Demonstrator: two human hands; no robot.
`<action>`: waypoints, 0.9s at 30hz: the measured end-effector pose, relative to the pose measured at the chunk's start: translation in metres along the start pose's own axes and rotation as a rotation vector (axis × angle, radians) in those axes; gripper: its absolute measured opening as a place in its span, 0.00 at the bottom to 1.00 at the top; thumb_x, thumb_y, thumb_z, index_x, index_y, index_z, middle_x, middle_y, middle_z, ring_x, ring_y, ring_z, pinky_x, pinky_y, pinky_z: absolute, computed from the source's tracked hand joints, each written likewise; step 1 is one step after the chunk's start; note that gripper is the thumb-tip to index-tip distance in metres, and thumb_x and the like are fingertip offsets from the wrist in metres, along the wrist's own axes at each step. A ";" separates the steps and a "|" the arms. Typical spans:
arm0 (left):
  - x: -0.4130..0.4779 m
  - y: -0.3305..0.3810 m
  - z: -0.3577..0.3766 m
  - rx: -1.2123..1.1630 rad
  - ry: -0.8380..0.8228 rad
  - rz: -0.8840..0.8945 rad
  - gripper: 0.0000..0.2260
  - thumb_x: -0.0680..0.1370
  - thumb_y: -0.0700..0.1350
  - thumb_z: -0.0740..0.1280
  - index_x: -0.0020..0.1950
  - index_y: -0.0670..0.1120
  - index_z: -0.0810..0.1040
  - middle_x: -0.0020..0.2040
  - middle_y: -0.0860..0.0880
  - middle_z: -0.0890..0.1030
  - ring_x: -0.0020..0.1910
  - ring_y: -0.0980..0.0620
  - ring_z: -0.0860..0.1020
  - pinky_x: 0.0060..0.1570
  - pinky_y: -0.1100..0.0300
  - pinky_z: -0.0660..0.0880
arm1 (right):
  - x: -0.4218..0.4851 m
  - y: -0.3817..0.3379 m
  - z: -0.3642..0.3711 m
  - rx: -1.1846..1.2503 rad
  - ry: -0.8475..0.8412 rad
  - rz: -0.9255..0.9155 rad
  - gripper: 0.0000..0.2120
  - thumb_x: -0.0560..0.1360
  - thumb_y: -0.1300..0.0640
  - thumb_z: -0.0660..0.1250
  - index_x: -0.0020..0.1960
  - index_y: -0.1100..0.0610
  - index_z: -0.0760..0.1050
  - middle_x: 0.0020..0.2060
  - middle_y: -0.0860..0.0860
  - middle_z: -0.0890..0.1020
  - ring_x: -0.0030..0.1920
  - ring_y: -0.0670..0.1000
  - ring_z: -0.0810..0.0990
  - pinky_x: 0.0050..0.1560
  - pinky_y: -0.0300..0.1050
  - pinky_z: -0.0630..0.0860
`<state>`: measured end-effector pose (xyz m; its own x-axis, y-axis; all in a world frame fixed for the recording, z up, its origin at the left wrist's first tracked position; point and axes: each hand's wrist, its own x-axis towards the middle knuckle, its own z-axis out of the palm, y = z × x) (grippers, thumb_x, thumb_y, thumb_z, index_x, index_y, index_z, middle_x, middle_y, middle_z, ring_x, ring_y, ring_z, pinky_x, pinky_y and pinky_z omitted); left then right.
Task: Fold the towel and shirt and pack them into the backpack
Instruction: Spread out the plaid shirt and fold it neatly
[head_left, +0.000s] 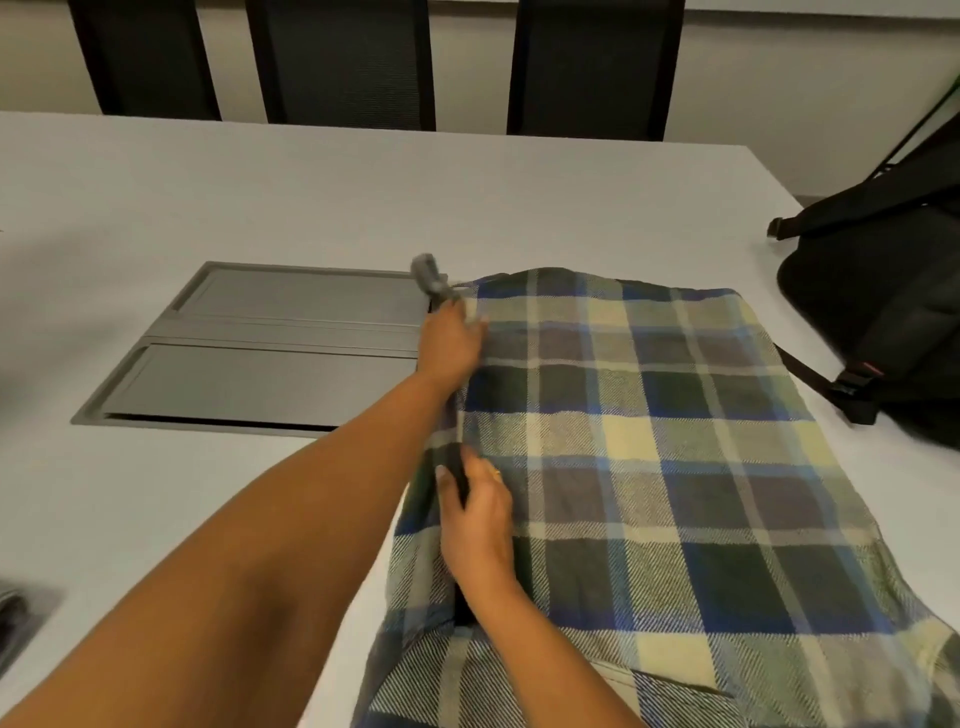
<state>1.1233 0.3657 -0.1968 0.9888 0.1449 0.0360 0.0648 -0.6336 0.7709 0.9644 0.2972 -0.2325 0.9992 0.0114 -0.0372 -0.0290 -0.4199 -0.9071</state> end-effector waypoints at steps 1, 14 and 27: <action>-0.001 0.014 0.011 -0.021 -0.070 0.032 0.13 0.80 0.47 0.59 0.60 0.40 0.73 0.57 0.41 0.76 0.55 0.43 0.76 0.57 0.48 0.72 | -0.001 0.004 -0.006 0.040 0.058 0.018 0.17 0.80 0.55 0.58 0.68 0.57 0.69 0.55 0.49 0.74 0.55 0.45 0.71 0.48 0.22 0.64; -0.074 -0.001 0.042 0.178 -0.115 -0.008 0.18 0.81 0.49 0.57 0.70 0.48 0.68 0.74 0.46 0.63 0.73 0.46 0.61 0.71 0.40 0.51 | -0.038 0.050 -0.050 -0.024 0.037 0.179 0.10 0.78 0.52 0.63 0.56 0.53 0.77 0.49 0.51 0.81 0.47 0.50 0.80 0.51 0.48 0.78; -0.245 -0.046 -0.001 0.152 0.036 0.020 0.19 0.80 0.52 0.58 0.69 0.47 0.69 0.72 0.48 0.66 0.70 0.47 0.65 0.70 0.52 0.58 | -0.133 0.067 -0.103 -0.746 0.101 -0.106 0.20 0.73 0.39 0.54 0.50 0.48 0.79 0.46 0.46 0.81 0.48 0.50 0.79 0.46 0.50 0.74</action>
<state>0.8781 0.3606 -0.2403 0.9848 0.1567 0.0748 0.0678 -0.7439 0.6649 0.8325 0.1737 -0.2451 0.9943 0.0179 0.1055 0.0568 -0.9239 -0.3785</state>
